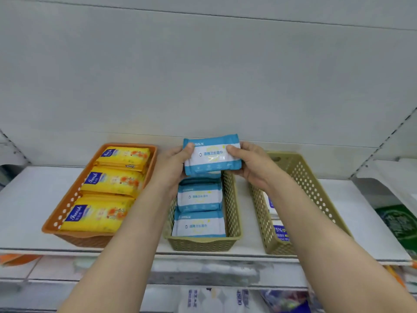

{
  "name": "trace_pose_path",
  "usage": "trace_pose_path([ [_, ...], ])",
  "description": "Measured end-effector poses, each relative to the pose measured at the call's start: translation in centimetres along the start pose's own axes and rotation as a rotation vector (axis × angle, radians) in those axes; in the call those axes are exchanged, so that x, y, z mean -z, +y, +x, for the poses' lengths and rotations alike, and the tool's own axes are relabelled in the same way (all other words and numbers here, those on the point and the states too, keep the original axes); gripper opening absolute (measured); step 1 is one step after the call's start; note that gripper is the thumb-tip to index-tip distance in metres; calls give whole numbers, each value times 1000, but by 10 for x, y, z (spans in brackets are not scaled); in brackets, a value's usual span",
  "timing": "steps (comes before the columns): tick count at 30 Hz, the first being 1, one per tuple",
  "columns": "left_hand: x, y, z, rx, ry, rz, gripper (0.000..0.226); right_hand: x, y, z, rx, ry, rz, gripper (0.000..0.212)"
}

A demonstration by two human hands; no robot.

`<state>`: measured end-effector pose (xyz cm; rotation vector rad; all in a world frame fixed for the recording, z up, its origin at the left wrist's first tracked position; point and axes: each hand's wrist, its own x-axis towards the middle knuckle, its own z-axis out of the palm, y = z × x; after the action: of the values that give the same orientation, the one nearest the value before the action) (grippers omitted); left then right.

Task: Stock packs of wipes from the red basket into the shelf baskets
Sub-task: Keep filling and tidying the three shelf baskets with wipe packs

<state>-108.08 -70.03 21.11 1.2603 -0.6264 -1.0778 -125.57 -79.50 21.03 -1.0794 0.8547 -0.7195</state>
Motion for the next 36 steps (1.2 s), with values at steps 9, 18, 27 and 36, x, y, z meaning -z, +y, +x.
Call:
trace_pose_path([
  [9, 20, -25, -12, -189, 249, 447, 21, 3, 21, 6, 145, 289, -243, 28],
  [18, 45, -60, -6, 59, 62, 403, 27, -29, 50, 1, -78, -43, -1038, 34],
  [27, 49, -66, -3, 51, 75, 363, 35, -56, 72, -13, -79, -181, -1528, 35],
  [36, 55, -73, 0, 47, 54, 382, 37, -57, 83, -6, 222, 9, -1403, 70],
])
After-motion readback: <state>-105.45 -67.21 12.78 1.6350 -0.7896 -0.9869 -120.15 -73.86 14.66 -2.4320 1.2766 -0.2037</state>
